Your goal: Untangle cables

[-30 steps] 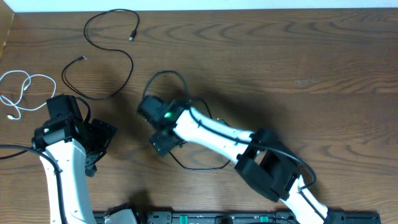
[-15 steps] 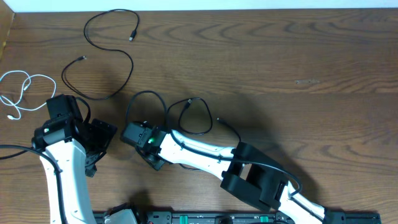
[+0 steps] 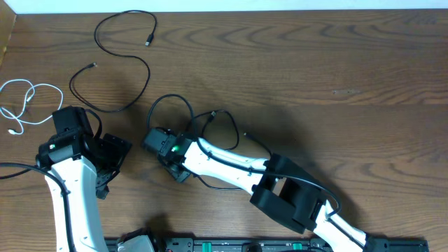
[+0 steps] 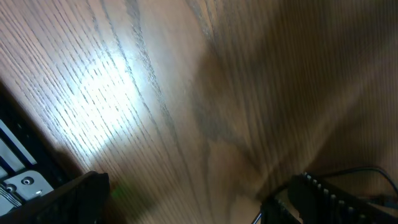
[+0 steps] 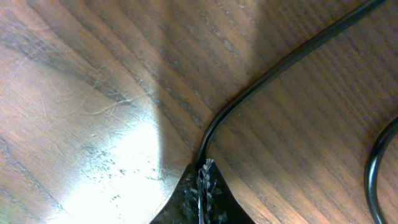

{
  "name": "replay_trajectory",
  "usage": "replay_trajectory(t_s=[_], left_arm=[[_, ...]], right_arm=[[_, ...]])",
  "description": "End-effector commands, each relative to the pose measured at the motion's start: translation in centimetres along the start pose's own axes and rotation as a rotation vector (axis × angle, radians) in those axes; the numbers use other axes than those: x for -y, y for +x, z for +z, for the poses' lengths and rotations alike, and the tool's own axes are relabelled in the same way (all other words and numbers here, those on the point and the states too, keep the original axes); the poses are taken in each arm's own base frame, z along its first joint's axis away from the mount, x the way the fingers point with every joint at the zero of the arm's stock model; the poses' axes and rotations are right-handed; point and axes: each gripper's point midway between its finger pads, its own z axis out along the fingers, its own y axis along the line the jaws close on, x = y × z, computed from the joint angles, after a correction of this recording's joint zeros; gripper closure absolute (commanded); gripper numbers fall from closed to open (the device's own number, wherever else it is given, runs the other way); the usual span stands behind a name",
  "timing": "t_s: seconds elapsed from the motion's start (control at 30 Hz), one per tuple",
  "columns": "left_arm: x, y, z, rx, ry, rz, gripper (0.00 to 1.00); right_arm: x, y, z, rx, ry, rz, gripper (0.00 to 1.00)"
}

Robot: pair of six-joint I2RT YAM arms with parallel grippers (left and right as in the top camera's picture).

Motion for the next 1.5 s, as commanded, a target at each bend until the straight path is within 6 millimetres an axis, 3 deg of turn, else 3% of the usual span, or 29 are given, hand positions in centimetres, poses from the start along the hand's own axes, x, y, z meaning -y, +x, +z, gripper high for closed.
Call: replay_trajectory(t_s=[0.0, 0.17, 0.33, 0.5, 0.67, 0.73, 0.83, 0.93, 0.97, 1.07, 1.13, 1.23, 1.3, 1.47], left_arm=[[0.0, -0.3, -0.4, 0.016, 0.002, -0.013, 0.03], [0.0, -0.3, -0.4, 0.016, 0.002, -0.013, 0.03], [0.0, -0.3, -0.4, 0.016, 0.002, -0.013, 0.03], [0.0, -0.3, -0.4, 0.016, 0.002, -0.013, 0.03], [0.0, -0.3, -0.4, 0.016, 0.002, -0.013, 0.03], [0.0, -0.3, -0.4, 0.016, 0.002, -0.013, 0.03], [0.0, -0.3, -0.4, 0.016, 0.002, -0.013, 0.03], [0.0, -0.3, -0.4, 0.016, 0.002, -0.013, 0.03], [0.0, -0.3, -0.4, 0.016, 0.002, -0.013, 0.03], [0.0, -0.3, -0.4, 0.016, 0.002, -0.013, 0.03], [0.0, -0.3, -0.4, 0.016, 0.002, -0.013, 0.03], [0.0, -0.3, -0.4, 0.016, 0.002, -0.013, 0.03], [0.0, -0.3, -0.4, 0.016, 0.002, -0.013, 0.03], [0.0, -0.3, -0.4, 0.016, 0.002, -0.013, 0.03]], right_arm=[[1.2, 1.0, 2.0, -0.059, 0.015, 0.049, 0.99], [0.8, -1.4, -2.5, 0.007, -0.102, 0.094, 0.99], [-0.4, -4.8, -10.7, 0.147, -0.350, 0.121, 0.99], [-1.0, -6.0, -18.0, 0.223, -0.617, 0.113, 0.99], [-1.0, -6.0, -20.8, 0.222, -0.763, 0.106, 0.99], [-0.3, -6.0, -20.3, 0.220, -0.732, 0.124, 0.99], [2.3, -5.3, -18.0, 0.193, -0.545, 0.184, 0.99], [3.6, -3.8, -15.9, 0.145, -0.406, 0.203, 0.86], [3.6, -3.3, -15.3, 0.128, -0.378, 0.202, 0.84], [3.9, -1.7, -13.2, 0.082, -0.291, 0.194, 0.63], [4.5, -0.5, -11.0, 0.067, -0.199, 0.174, 0.60], [3.9, 1.0, -8.5, 0.064, -0.159, 0.069, 0.59], [3.3, 2.1, -6.9, 0.068, -0.115, -0.006, 0.48], [3.2, 3.6, -4.7, 0.091, 0.008, -0.062, 0.45]])
